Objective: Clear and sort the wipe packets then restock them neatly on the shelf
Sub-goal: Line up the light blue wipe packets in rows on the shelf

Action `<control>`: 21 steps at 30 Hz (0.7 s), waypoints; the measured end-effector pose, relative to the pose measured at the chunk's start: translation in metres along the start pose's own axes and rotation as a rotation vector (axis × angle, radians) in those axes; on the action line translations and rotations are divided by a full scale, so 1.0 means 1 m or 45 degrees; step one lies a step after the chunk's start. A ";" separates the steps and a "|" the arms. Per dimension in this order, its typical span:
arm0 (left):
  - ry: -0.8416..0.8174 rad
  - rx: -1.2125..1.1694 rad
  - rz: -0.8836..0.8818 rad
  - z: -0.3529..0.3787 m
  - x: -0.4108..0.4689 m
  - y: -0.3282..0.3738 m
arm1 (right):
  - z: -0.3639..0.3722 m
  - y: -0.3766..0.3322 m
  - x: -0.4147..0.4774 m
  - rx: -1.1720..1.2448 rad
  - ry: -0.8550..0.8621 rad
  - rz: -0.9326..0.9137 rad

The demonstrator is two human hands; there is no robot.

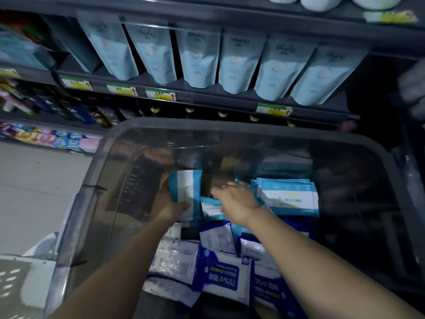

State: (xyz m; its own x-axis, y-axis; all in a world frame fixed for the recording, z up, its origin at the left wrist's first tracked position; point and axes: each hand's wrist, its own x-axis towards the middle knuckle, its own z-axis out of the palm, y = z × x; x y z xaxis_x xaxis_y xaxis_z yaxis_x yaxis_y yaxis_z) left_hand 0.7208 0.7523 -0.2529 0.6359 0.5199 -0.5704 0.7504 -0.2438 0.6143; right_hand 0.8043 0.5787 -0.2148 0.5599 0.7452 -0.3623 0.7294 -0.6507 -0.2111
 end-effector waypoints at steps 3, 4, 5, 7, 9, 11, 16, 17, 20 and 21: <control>-0.034 0.164 0.190 -0.007 0.002 0.008 | 0.001 -0.007 -0.004 -0.042 0.180 -0.297; -0.140 0.199 0.265 -0.006 0.003 0.011 | 0.003 -0.010 -0.004 -0.041 0.248 -0.330; -0.261 0.206 0.273 -0.005 0.001 0.015 | 0.004 -0.014 -0.003 -0.009 0.279 -0.333; -0.413 0.185 0.186 -0.003 -0.003 0.020 | 0.007 -0.020 -0.001 0.030 0.262 -0.304; -0.398 0.119 0.124 0.000 -0.004 0.019 | 0.007 -0.022 -0.001 -0.013 0.144 -0.189; -0.335 0.143 0.141 0.001 -0.004 0.015 | 0.011 -0.023 -0.002 -0.094 0.144 -0.088; -0.389 0.302 0.198 -0.001 -0.001 0.016 | 0.014 -0.021 -0.012 -0.126 0.120 -0.096; -0.362 0.284 0.240 -0.002 0.001 0.021 | 0.008 -0.019 -0.016 -0.091 0.047 -0.098; -0.349 0.108 0.298 -0.007 0.001 0.048 | -0.008 -0.004 -0.028 0.105 -0.061 0.002; -0.407 0.067 0.297 -0.006 0.000 0.057 | -0.014 0.001 -0.032 0.168 -0.107 0.060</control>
State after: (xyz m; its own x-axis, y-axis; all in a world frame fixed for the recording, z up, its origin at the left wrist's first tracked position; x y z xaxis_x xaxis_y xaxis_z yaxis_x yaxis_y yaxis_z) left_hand 0.7621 0.7434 -0.2142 0.8084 0.1663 -0.5647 0.5819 -0.3712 0.7236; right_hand 0.7928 0.5559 -0.1912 0.5533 0.7021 -0.4482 0.6420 -0.7023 -0.3077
